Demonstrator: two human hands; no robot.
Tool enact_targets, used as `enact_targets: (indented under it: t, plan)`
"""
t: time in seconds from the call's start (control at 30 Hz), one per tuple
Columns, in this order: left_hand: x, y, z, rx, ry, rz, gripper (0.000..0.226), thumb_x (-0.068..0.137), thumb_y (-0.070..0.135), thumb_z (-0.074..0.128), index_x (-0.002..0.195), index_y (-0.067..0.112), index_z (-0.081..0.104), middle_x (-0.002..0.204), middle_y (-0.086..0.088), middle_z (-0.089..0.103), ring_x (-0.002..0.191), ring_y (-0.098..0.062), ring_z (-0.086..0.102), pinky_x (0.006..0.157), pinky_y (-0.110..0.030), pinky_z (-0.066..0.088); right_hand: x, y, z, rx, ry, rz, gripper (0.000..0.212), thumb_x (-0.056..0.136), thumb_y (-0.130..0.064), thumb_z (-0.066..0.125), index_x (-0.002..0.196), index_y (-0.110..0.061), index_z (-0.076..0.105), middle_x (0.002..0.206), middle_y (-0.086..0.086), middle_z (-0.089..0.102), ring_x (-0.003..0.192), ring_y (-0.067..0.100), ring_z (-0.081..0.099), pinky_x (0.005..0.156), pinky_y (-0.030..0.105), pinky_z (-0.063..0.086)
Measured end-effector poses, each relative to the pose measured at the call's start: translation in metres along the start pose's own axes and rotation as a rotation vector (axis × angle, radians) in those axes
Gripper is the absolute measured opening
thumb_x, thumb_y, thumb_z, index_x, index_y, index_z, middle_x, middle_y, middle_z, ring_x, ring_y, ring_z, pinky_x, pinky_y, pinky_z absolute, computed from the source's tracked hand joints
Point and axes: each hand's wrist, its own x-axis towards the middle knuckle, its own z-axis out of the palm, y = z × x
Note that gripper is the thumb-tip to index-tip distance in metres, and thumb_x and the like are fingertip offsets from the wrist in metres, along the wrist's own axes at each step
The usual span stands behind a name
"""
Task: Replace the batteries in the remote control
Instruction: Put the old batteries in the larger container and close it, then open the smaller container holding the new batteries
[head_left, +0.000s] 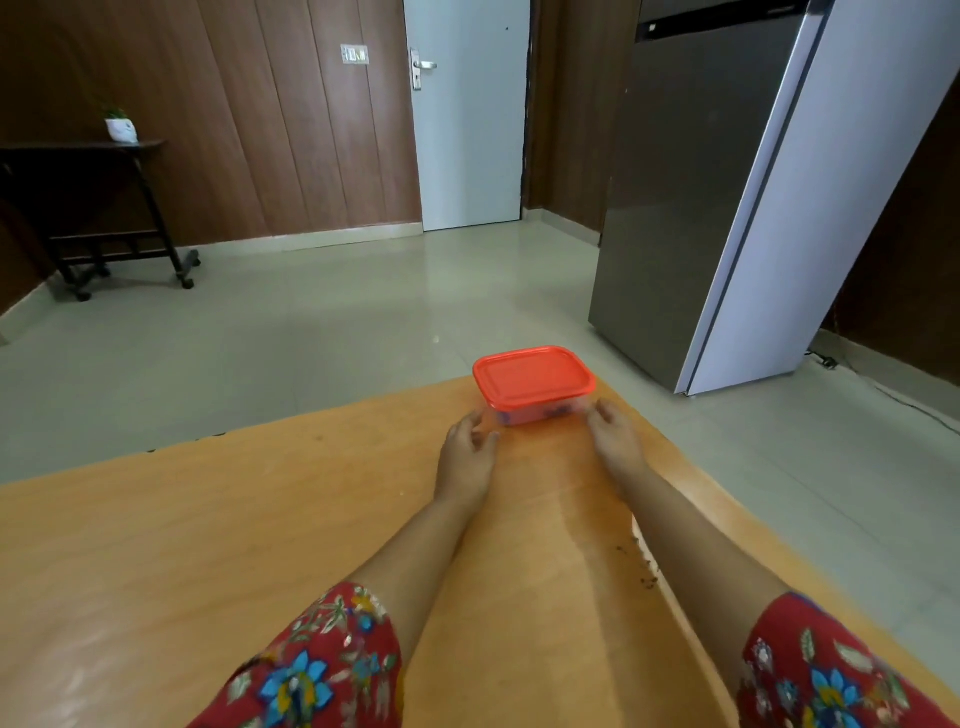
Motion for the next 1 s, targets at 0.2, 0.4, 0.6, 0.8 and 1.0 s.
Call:
enact_targets:
  t: [0.2, 0.4, 0.6, 0.8, 1.0]
  plan:
    - [-0.116, 0.031, -0.058, -0.161, 0.124, 0.014, 0.023, 0.094, 0.007, 0.048, 0.107, 0.021, 0.060, 0.096, 0.005, 0.067, 0.081, -0.015, 0.060, 0.070, -0.017, 0.045, -0.139, -0.027, -0.008, 0.299, -0.080, 0.104, 0.025, 0.097, -0.010, 0.044, 0.110, -0.007, 0.065, 0.098, 0.010, 0.071, 0.076, 0.016, 0.061, 0.067, 0.023, 0.045]
    - [-0.261, 0.054, -0.143, -0.272, 0.112, -0.085, 0.022, 0.097, 0.011, 0.044, 0.099, 0.025, 0.062, 0.093, 0.001, 0.070, 0.073, -0.014, 0.062, 0.070, -0.027, 0.045, -0.287, -0.060, -0.018, 0.373, -0.246, 0.168, 0.025, 0.099, -0.016, 0.043, 0.105, -0.014, 0.068, 0.094, 0.006, 0.073, 0.078, 0.017, 0.064, 0.073, 0.028, 0.048]
    - [-0.379, 0.031, -0.227, -0.252, 0.109, -0.183, 0.023, 0.097, 0.009, 0.044, 0.101, 0.019, 0.064, 0.086, 0.002, 0.070, 0.072, -0.014, 0.062, 0.072, -0.027, 0.044, -0.397, -0.081, 0.001, 0.301, -0.381, 0.188, 0.025, 0.100, -0.018, 0.043, 0.104, -0.015, 0.068, 0.094, 0.006, 0.073, 0.081, 0.018, 0.065, 0.076, 0.031, 0.049]
    - [-0.437, -0.003, -0.295, -0.281, 0.276, -0.274, 0.022, 0.096, 0.012, 0.046, 0.098, 0.019, 0.066, 0.090, 0.000, 0.072, 0.074, -0.015, 0.062, 0.073, -0.027, 0.045, -0.464, -0.088, 0.047, 0.150, -0.524, 0.150, 0.024, 0.098, -0.016, 0.044, 0.102, -0.018, 0.068, 0.092, 0.003, 0.073, 0.081, 0.016, 0.064, 0.076, 0.029, 0.048]
    - [-0.457, -0.032, -0.344, -0.249, 0.520, -0.273, 0.019, 0.095, 0.013, 0.047, 0.097, 0.022, 0.064, 0.092, -0.001, 0.070, 0.077, -0.015, 0.061, 0.071, -0.026, 0.044, -0.501, -0.093, 0.112, -0.348, -0.640, -0.313, 0.022, 0.093, -0.025, 0.052, 0.111, -0.025, 0.065, 0.107, -0.008, 0.069, 0.100, 0.009, 0.061, 0.084, 0.026, 0.048]
